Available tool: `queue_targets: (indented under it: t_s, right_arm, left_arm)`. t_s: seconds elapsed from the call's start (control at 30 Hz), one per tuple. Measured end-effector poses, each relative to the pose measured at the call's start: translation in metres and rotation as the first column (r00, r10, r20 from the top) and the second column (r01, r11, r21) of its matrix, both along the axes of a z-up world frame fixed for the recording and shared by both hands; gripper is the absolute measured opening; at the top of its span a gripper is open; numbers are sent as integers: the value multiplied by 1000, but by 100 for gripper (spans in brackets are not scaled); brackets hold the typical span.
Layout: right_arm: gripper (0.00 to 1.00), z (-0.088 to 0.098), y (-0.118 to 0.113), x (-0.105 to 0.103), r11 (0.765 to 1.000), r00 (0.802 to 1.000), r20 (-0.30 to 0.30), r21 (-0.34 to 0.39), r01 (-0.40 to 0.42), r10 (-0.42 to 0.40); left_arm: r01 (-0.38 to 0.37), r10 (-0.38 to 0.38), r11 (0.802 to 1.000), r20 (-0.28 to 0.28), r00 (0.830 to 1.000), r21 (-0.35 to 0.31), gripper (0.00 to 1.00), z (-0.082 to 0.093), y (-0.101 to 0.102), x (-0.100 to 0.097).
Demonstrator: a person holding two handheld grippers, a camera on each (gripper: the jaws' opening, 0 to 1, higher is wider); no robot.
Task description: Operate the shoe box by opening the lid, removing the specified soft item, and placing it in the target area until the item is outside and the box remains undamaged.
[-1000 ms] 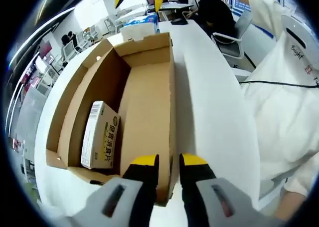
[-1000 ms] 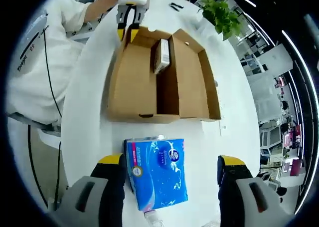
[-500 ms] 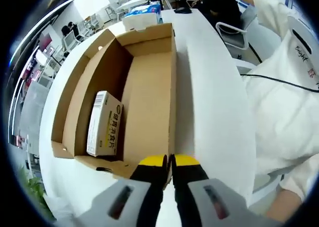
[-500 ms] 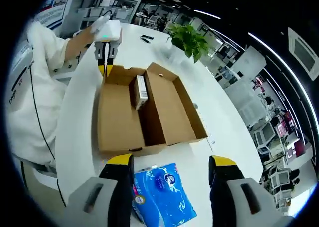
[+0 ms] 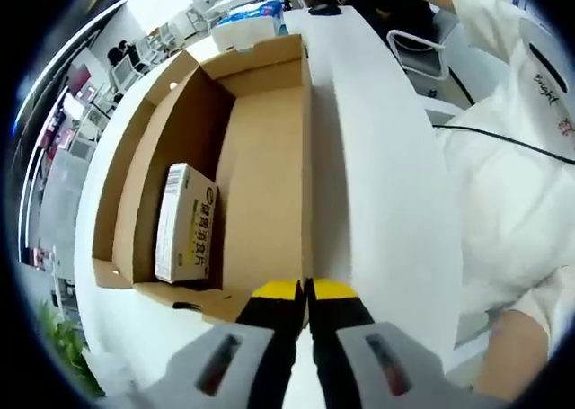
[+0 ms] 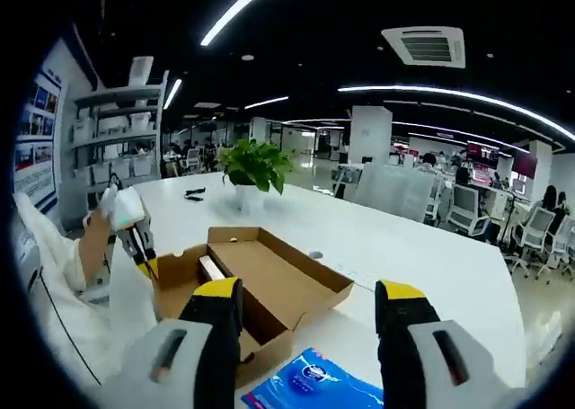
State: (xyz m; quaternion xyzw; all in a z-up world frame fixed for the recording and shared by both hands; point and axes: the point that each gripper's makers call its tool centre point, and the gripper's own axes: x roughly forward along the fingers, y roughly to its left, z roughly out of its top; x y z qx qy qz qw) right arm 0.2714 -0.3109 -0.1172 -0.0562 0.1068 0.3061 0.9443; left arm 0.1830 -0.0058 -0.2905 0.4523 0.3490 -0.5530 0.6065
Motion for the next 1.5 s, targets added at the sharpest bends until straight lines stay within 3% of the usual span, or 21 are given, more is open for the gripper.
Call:
queue_targets:
  t_s: [0.07, 0.13, 0.2, 0.27, 0.33, 0.43, 0.5, 0.57, 0.63, 0.73, 0.77, 0.9, 1.0, 1.07, 1.2, 1.3, 1.33, 1.4, 1.5]
  right_arm:
    - [65, -1, 3, 1, 1000, 1000, 8, 22, 13, -14]
    - [67, -3, 4, 2, 999, 1000, 2, 32, 29, -29]
    - [58, -7, 4, 2, 999, 999, 1, 24, 35, -35]
    - [48, -9, -3, 4, 995, 995, 32, -23, 94, -93]
    - [50, -9, 6, 0, 994, 996, 12, 62, 86, -87]
    - [52, -11, 11, -4, 996, 996, 37, 38, 81, -82]
    - [59, -12, 6, -2, 992, 988, 93, -32, 124, -120]
    - [62, -16, 8, -4, 992, 990, 75, -40, 121, -118]
    - [61, -18, 10, -7, 990, 990, 85, -67, 122, -116]
    - [59, -19, 9, -8, 987, 988, 67, -69, 144, -139]
    - [56, -14, 8, -7, 985, 984, 68, -36, 166, -164]
    - [43, -4, 19, -7, 987, 983, 95, -19, 162, -160]
    - [39, -3, 39, -3, 989, 988, 131, -113, 101, -86]
    - [39, -7, 47, -1, 989, 990, 111, -116, 95, -82]
    - [39, -2, 64, -1, 990, 982, 186, -122, 67, -44]
    - [36, -9, 72, 2, 990, 981, 186, -117, 77, -54]
    - [34, -11, 75, 3, 989, 980, 192, -125, 76, -51]
    - [32, -18, 75, 7, 972, 979, 196, -213, 98, -56]
    - [32, -19, 86, 7, 974, 979, 202, -215, 74, -29]
  left_arm:
    - [44, -45, 998, 17, 999, 36, 3, 0, -1, -2]
    - [46, -45, 999, -11, 999, 26, 2, 0, -2, -6]
    - [56, -56, 998, -12, 998, 27, 2, 0, -2, -5]
    - [70, -70, 998, -31, 997, 7, 2, 1, -2, -5]
    - [53, -53, 999, -33, 998, 4, 2, 1, -2, -7]
    - [65, -65, 998, -19, 998, -6, 2, 1, -3, -8]
    - [75, -75, 997, -6, 997, -13, 2, 2, -2, -8]
    - [76, -76, 997, 7, 997, 0, 2, 2, -3, -8]
    - [-16, 16, 999, -28, 999, 30, 2, 0, -2, -7]
    - [-15, 16, 999, -35, 999, 29, 2, 0, -2, -5]
    - [-12, 13, 1000, -36, 999, 29, 2, 0, -2, -5]
    - [-11, 13, 999, -38, 999, 35, 2, -4, -3, -5]
    - [10, -9, 999, -38, 999, 39, 2, -5, -3, -5]
    - [18, -17, 1000, -31, 999, 25, 2, -4, -2, -5]
    - [30, -30, 1000, -19, 999, 1, 2, -4, -2, -5]
    - [25, -24, 1000, -12, 1000, 8, 2, -4, -3, -5]
    - [26, -26, 1000, -10, 1000, 11, 2, -4, -3, -5]
    - [28, -28, 1000, -12, 1000, 13, 2, -4, -3, -5]
    - [27, -27, 999, -11, 1000, 17, 2, -4, -3, -4]
